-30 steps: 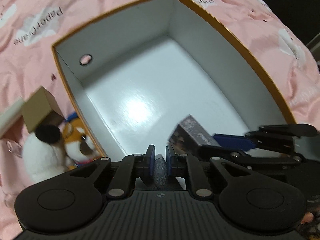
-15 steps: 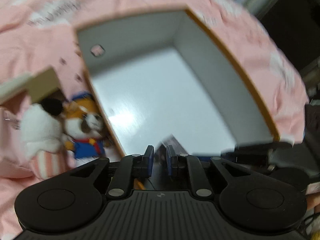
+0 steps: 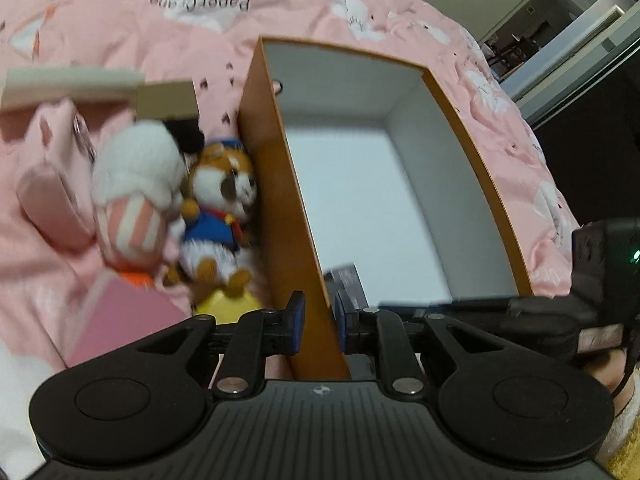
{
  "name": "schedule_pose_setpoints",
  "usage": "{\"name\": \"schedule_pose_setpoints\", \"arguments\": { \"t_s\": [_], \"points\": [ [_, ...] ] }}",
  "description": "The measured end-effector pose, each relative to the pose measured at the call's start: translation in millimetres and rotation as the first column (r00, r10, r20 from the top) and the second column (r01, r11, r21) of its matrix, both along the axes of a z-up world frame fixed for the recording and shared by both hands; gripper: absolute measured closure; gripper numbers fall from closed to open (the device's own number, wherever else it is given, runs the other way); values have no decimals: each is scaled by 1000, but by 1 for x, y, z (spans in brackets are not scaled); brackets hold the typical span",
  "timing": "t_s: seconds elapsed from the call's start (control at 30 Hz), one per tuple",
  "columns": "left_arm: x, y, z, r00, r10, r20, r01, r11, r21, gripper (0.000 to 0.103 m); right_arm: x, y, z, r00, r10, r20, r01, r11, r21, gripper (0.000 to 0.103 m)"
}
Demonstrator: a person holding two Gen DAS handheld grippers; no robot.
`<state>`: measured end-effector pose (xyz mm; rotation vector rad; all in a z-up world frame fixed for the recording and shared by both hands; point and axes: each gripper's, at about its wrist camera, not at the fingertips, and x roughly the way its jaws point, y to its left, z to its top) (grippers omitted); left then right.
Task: Organize objects
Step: 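Lower the photo card box onto the box floor and open the right tool, then grasp the pink tube beside the plush toys with the right tool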
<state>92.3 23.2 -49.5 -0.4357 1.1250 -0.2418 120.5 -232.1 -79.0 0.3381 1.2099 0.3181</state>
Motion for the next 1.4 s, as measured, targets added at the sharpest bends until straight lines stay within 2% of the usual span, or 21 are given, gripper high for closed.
{"name": "schedule_pose_setpoints", "arguments": {
  "t_s": [0.1,0.17,0.3,0.5,0.63,0.8,0.9,0.97,1.03,1.1,1.23,1.3,1.4],
  "points": [
    [-1,-3,-5,1000,-19,-18,19,1000,-22,82,-5,-3,6,999,-21,33,21,1000,-5,81],
    [-1,-4,-6,1000,-28,-14,27,999,-28,82,-7,-3,6,999,-25,41,26,1000,-13,87],
    [2,-4,-8,999,-36,-10,36,999,-23,87,-7,2,4,998,-30,61,33,998,-58,88],
    [12,-10,-1,996,-78,30,77,997,27,87,-2,5,3,995,-56,78,60,997,-55,90],
    [26,-7,-3,996,-80,39,78,996,52,89,8,-2,-2,991,-114,71,115,993,-2,90],
    [27,-4,-4,996,-82,43,80,996,48,89,8,1,-2,987,-138,85,138,990,-1,91],
    [19,-1,7,993,-91,74,87,994,61,88,1,3,5,981,-144,134,146,989,-9,86],
    [9,1,23,986,-99,133,81,988,130,80,-7,6,19,968,-142,206,151,988,-30,82],
    [-2,9,37,983,-86,165,54,980,189,80,-16,10,36,948,-136,288,153,988,-38,74],
    [-11,22,44,988,-39,148,7,977,214,80,-24,17,51,930,-110,352,122,993,-12,74],
    [-33,48,41,990,84,112,-113,953,282,80,-35,43,66,916,-8,401,-4,1000,28,74],
    [-44,57,35,989,114,90,-136,946,293,80,-37,64,65,915,71,398,-81,997,11,74],
    [-53,60,22,994,108,32,-112,945,306,80,-37,100,57,911,195,363,-184,981,-65,74]
  ]
}}
